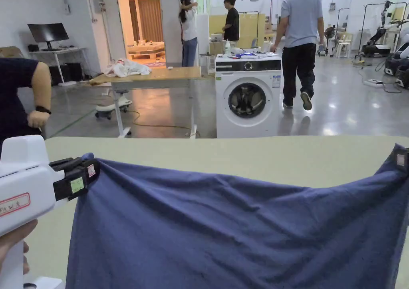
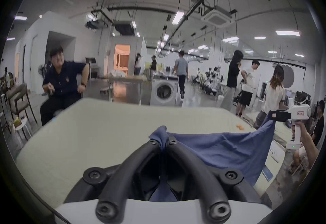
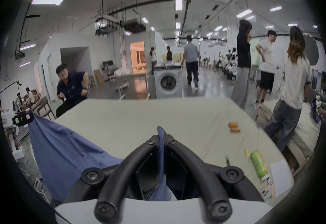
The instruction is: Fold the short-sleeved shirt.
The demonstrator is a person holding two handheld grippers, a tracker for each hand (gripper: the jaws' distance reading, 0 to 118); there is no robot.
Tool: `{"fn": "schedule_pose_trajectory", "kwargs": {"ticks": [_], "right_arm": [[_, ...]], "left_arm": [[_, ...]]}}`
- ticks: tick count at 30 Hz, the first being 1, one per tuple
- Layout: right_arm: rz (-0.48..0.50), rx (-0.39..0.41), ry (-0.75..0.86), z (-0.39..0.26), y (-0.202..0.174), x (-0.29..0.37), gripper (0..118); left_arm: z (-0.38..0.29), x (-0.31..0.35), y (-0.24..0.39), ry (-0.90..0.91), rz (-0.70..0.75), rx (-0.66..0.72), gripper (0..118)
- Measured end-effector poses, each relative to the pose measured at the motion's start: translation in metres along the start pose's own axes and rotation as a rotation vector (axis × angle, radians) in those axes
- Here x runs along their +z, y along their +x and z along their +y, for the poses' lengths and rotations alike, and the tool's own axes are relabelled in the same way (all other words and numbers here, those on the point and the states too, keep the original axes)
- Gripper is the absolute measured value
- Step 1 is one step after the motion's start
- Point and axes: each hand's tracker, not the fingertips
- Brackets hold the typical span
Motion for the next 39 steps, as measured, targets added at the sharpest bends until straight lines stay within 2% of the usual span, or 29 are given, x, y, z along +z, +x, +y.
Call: {"fn": "schedule_pose_trajectory", "kwargs": {"ticks": [3, 8, 10, 12, 16, 20, 23, 25, 31, 39], "right_arm": [[-0.051, 0.064, 0.086, 0.04, -0.006, 0.008, 1], [-0.072, 0.03, 0.174, 0.096, -0.005, -0.003, 1], [-0.137, 0.016, 0.261, 0.11, -0.006, -0.01, 1], [-0.153, 0.021, 0.285, 0.124, -0.007, -0.02, 1], [-0.17, 0.012, 0.277, 0.151, -0.01, -0.045, 1], [-0.273, 0.09, 0.297, 0.177, -0.022, -0.071, 1], [-0.295, 0.083, 0.303, 0.201, -0.027, -0.089, 1], [-0.311, 0.072, 0.323, 0.214, -0.026, -0.1, 1], [-0.369, 0.133, 0.307, 0.252, -0.03, -0.133, 1], [-0.404, 0.159, 0.296, 0.269, -0.025, -0.169, 2]], "left_arm": [[0.034, 0.001, 0.0, 0.08, 0.034, -0.042, 0], [0.085, -0.009, -0.001, 0.139, 0.076, -0.057, 0], [0.1, -0.014, 0.0, 0.165, 0.103, -0.079, 0], [0.113, -0.023, -0.002, 0.18, 0.122, -0.066, 0], [0.14, -0.049, -0.002, 0.191, 0.155, -0.09, 0], [0.162, -0.091, 0.001, 0.178, 0.206, -0.177, 0], [0.18, -0.121, 0.003, 0.16, 0.226, -0.193, 0], [0.189, -0.137, 0.003, 0.171, 0.242, -0.192, 0], [0.206, -0.187, 0.002, 0.157, 0.276, -0.2, 0], [0.212, -0.238, -0.002, 0.112, 0.306, -0.212, 0]]}}
